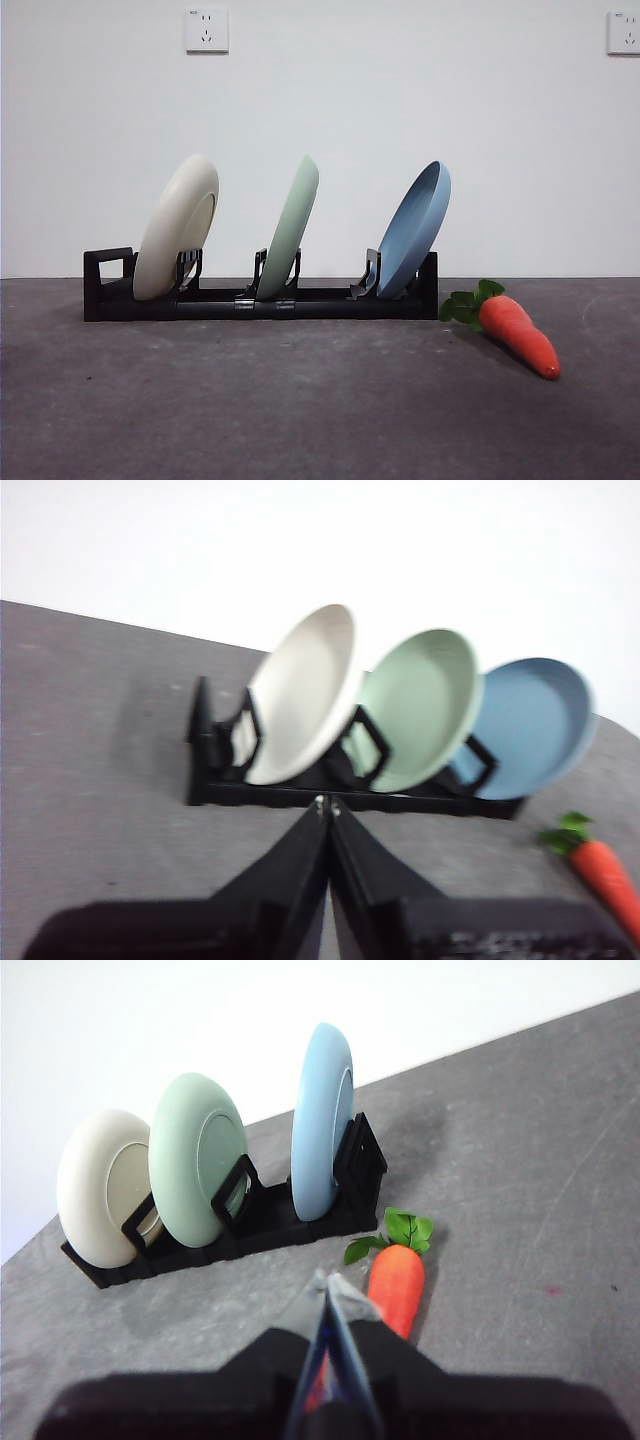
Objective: Take the green plate from the plate rack,put the plate on the table,take the carrot from the table,put the carrot in the plate
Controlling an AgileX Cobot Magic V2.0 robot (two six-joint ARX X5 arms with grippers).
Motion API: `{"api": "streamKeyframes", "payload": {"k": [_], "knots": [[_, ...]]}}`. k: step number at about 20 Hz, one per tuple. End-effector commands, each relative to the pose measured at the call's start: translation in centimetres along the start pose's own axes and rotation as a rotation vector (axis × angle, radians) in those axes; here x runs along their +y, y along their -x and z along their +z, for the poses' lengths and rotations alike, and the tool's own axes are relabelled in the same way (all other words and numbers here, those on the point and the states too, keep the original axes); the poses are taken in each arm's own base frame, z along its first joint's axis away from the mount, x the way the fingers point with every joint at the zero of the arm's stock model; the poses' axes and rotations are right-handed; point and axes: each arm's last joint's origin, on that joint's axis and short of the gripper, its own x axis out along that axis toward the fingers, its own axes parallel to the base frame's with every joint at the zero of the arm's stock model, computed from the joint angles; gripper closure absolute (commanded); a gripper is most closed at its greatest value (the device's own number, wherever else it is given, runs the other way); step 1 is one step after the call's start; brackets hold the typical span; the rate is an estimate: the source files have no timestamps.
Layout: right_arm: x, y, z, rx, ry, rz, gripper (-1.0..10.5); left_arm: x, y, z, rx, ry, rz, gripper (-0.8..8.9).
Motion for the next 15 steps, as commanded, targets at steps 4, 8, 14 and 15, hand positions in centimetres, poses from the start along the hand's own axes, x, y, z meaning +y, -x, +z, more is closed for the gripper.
{"api": "streamKeyframes", "payload": {"k": [4, 8, 14, 15], "knots": [[2.1, 0.7, 4.6, 0.126, 0.050, 0.031, 9.6, -1.6, 0.8, 3.6, 0.048, -0.007, -0.093, 8.20], [3.5, 1.0, 7.5, 0.285, 0.109, 0.071, 9.6, -2.5, 1.0, 5.6, 0.118, -0.034, -0.179, 8.20], [4.7, 1.3, 10.2, 0.532, 0.183, 0.097, 9.6, -3.5, 1.2, 7.2, 0.270, -0.063, -0.319, 8.20], [4.8, 1.4, 10.5, 0.575, 0.194, 0.104, 9.6, -3.6, 1.3, 7.4, 0.299, -0.068, -0.340, 8.20]]}}
